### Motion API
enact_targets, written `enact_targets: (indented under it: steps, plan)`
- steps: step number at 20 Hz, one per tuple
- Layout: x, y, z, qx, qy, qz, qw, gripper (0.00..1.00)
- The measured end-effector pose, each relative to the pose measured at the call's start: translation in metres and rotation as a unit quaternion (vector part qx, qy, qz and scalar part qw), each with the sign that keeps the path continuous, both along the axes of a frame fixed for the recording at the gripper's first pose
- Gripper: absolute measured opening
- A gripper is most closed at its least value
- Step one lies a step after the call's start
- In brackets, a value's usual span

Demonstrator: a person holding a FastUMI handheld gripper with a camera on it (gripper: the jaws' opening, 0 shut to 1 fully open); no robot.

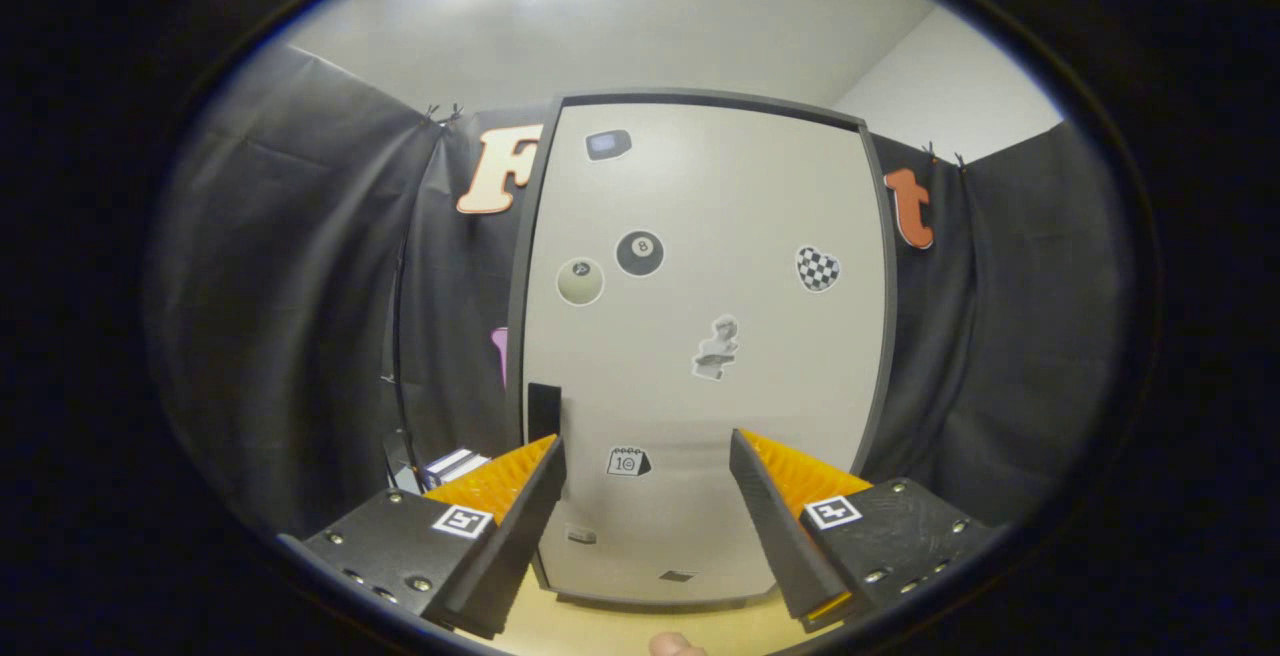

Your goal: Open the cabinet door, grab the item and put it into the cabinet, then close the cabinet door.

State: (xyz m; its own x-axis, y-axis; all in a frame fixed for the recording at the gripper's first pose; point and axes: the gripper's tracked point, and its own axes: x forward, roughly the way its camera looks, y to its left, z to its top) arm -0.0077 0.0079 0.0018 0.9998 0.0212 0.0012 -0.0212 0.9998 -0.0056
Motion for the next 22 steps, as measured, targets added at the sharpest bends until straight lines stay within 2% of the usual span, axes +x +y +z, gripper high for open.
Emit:
enact_targets:
  steps: [22]
  plan:
    - [0.014, 0.012, -0.009, -0.021, 0.005, 0.011, 1.0, 0.98]
